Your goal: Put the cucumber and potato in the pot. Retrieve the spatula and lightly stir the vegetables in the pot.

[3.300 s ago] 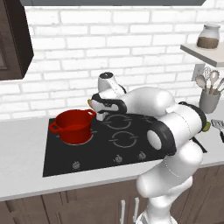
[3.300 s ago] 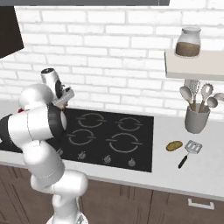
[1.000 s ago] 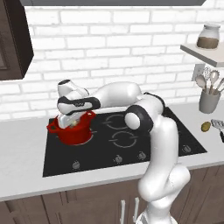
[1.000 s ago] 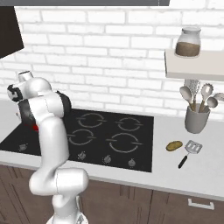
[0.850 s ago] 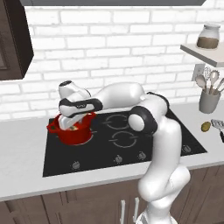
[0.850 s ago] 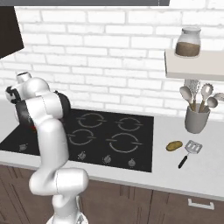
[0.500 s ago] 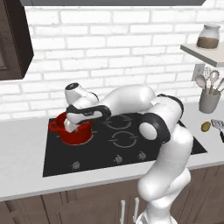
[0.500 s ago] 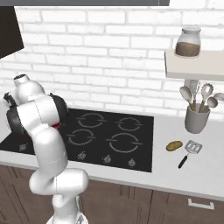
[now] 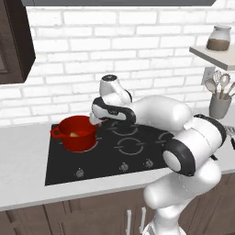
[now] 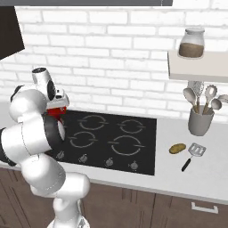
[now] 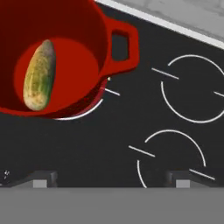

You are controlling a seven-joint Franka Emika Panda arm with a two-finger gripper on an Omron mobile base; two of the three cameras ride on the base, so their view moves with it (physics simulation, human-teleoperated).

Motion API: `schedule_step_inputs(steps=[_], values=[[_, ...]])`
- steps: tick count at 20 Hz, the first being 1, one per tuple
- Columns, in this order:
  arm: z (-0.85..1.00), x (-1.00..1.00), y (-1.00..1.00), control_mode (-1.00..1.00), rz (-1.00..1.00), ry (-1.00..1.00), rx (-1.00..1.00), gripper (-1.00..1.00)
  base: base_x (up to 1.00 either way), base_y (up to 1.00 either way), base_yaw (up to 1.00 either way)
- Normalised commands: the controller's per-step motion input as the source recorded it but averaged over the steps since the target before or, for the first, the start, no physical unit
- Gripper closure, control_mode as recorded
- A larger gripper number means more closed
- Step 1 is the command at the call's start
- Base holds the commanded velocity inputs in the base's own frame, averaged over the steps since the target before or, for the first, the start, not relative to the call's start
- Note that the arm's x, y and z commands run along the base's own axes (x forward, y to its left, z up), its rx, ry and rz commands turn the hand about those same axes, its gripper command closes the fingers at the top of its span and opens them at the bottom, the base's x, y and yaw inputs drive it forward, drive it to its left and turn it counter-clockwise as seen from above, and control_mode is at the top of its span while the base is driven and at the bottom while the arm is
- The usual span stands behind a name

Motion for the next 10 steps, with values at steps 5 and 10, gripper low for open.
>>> schedule_step_inputs(steps=[5,10], values=[[-0.1,0.0,-1.0,-1.0,-0.49,0.18,0.05,-1.0,0.0,0.0,0.0],[-0.38,0.09,-1.0,-1.0,-0.52,0.23,-0.03,-1.0,0.0,0.0,0.0]])
